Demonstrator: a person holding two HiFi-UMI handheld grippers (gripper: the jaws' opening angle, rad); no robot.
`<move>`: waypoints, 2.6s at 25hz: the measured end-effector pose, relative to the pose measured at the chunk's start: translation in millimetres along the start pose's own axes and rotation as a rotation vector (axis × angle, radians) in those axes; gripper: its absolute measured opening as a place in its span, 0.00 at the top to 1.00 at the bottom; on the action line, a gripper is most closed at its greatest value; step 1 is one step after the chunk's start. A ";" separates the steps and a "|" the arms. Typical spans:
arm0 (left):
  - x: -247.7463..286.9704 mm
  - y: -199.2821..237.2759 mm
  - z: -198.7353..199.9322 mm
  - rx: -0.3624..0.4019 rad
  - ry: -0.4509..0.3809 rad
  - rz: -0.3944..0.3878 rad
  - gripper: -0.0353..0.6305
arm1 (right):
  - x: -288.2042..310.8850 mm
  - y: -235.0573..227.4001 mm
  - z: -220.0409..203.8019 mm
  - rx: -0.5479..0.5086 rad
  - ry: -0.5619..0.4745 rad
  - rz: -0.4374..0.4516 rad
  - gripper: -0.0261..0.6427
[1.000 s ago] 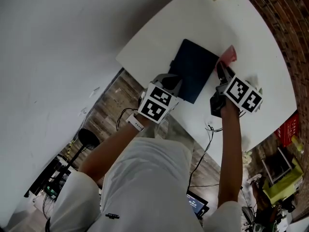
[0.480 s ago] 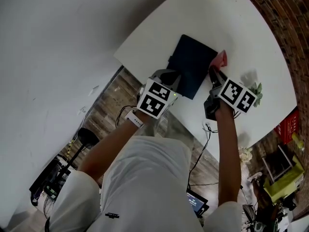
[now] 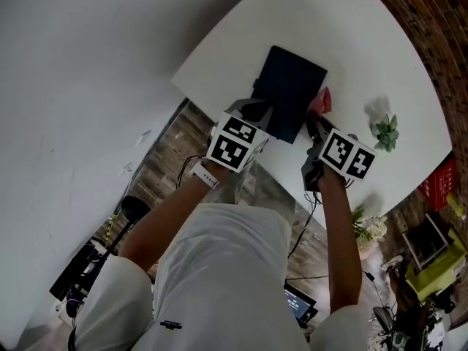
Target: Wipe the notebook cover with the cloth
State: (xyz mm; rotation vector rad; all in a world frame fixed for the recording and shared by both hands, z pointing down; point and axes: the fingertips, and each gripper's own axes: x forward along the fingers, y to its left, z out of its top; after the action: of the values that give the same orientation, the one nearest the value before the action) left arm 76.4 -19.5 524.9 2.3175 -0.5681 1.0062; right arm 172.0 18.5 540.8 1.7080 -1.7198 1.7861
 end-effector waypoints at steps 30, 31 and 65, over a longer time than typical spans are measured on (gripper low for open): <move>-61.5 -17.8 13.4 0.009 -0.135 -0.049 0.92 | -71.9 33.8 -58.9 -0.204 -0.101 -0.042 0.92; -69.9 -19.4 14.2 0.008 -0.149 -0.050 0.92 | -77.5 39.3 -54.2 -0.238 -0.123 -0.048 0.92; -328.5 -29.4 82.8 0.052 -0.677 -0.019 0.92 | -281.6 212.3 -25.2 -0.775 -0.699 -0.111 0.92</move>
State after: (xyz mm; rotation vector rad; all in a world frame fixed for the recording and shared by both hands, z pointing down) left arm -70.5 3.4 219.1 2.6873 -0.7735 0.1980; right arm 102.3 124.7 210.9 2.0420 -2.0723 0.3213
